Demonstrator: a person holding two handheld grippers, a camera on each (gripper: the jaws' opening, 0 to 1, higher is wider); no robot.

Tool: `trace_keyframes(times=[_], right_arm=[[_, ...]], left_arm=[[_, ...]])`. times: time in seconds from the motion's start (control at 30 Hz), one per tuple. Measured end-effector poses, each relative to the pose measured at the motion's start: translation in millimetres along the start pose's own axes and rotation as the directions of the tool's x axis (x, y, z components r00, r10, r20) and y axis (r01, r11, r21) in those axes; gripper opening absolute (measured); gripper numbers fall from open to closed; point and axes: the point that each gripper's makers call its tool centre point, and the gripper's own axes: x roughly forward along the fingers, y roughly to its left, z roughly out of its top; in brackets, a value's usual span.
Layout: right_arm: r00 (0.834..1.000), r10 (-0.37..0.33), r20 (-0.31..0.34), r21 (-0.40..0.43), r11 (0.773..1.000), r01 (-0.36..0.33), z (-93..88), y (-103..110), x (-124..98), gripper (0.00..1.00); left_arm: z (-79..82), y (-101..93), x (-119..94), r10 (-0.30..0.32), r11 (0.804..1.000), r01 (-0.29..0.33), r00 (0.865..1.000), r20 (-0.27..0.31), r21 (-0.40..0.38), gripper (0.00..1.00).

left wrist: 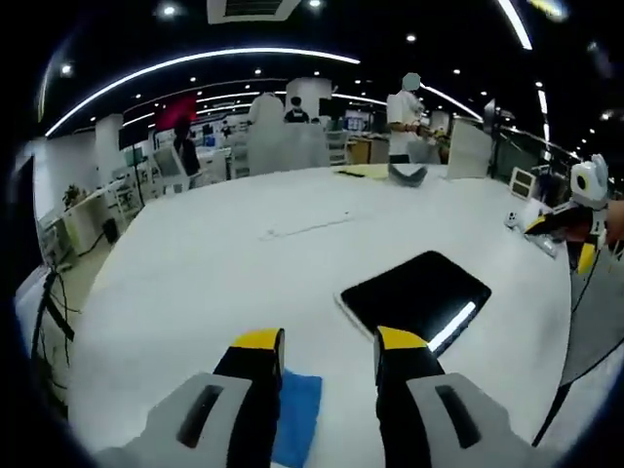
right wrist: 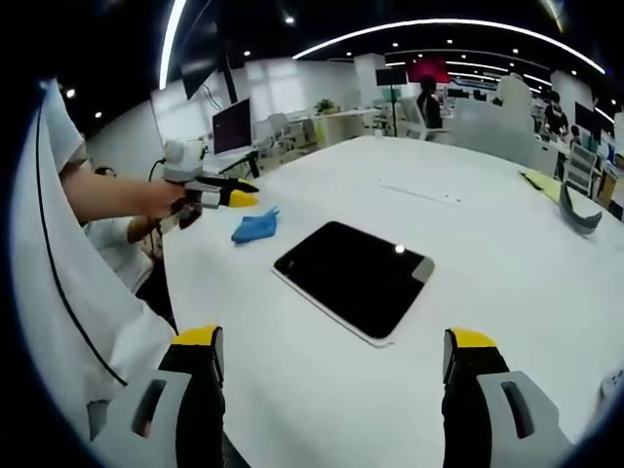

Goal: Wipe the mirror surface with the cleaning cloth until all visible marks leave the cleaned area.

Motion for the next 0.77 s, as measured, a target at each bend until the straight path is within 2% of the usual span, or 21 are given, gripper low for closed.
trace_keyframes(times=[0.07,0.13,0.2,0.33,0.47,0.67,0.77], right_arm=[[1.0,-0.003,-0.004,-0.004,1.0,0.003,-1.2,-1.1,-0.5,0.93],[1.0,-0.001,0.001,-0.001,1.0,0.001,-0.5,-0.7,-1.3,0.94],[1.0,-0.003,0.001,-0.005,1.0,0.003,-0.7,-1.1,-1.6,0.94],[1.0,-0.004,0.007,-0.008,1.0,0.004,1.0,-2.0,-3.0,0.95],[1.0,-0.001,0.0,-0.023,1.0,0.001,0.7,-2.0,-4.1,0.97],[1.0,0.007,0.019,-0.021,1.0,-0.006,7.8,-2.4,-11.6,0.98],[1.0,0.019,0.021,-0.032,0.999,-0.018,10.5,1.3,-15.7,0.99]], left_arm=[[4.8,-16.3,-7.2,-0.057,0.998,0.057,0.998,-0.001,0.041,0.4],[4.8,-35.8,-15.2,-0.125,0.987,0.127,0.992,-0.028,0.096,0.48],[1.7,-52.6,-21.7,-0.165,0.982,0.169,0.985,-0.057,0.085,0.55],[6.3,-71.7,-30.7,-0.206,0.974,0.208,0.978,-0.026,0.089,0.73],[5.4,-80.6,-36.0,-0.22,0.97,0.222,0.975,-0.033,0.102,0.87],[18.3,-89.7,-42.8,-0.236,0.968,0.236,0.972,-0.01,0.086,0.99],[24.5,-91.6,-45.9,-0.228,0.971,0.227,0.974,-0.001,0.072,0.99]])
